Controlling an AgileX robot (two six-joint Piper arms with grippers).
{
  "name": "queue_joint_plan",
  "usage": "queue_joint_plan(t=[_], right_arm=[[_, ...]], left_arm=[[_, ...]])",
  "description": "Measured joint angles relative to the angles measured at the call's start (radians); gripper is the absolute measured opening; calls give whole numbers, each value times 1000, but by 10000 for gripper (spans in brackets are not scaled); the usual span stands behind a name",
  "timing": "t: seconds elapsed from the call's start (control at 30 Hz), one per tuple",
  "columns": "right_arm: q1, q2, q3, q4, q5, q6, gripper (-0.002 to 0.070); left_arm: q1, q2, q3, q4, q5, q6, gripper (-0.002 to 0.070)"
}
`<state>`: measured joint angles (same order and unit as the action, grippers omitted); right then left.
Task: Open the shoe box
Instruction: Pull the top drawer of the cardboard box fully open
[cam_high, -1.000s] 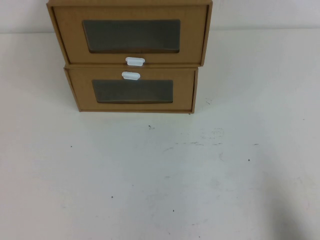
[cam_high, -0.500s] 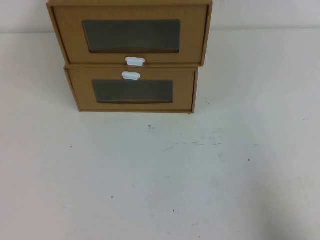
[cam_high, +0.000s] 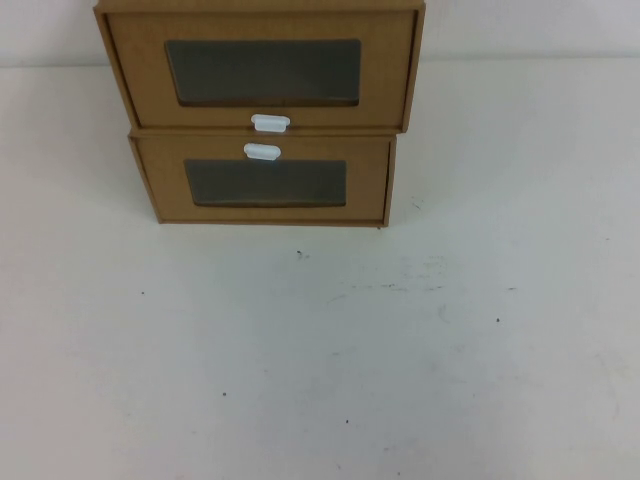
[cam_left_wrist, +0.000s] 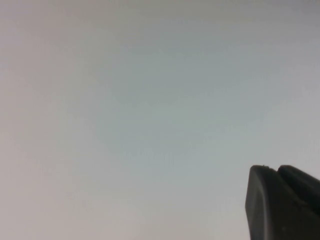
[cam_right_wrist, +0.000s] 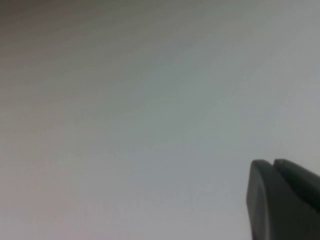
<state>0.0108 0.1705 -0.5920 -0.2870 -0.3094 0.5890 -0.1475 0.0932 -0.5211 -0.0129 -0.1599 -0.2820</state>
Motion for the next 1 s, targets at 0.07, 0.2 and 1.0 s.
queue_joint_plan(t=[0.07, 0.2, 1.0], right_arm=[[0, 76, -62, -79, 74, 40, -16], [0, 202, -128, -152, 245, 79, -16], [168, 796, -215, 28, 523, -186, -16]], left_arm=[[0, 69, -64, 13, 135, 36, -2], [0, 190, -134, 33, 366, 57, -2], [0, 695, -142, -74, 643, 82, -2]])
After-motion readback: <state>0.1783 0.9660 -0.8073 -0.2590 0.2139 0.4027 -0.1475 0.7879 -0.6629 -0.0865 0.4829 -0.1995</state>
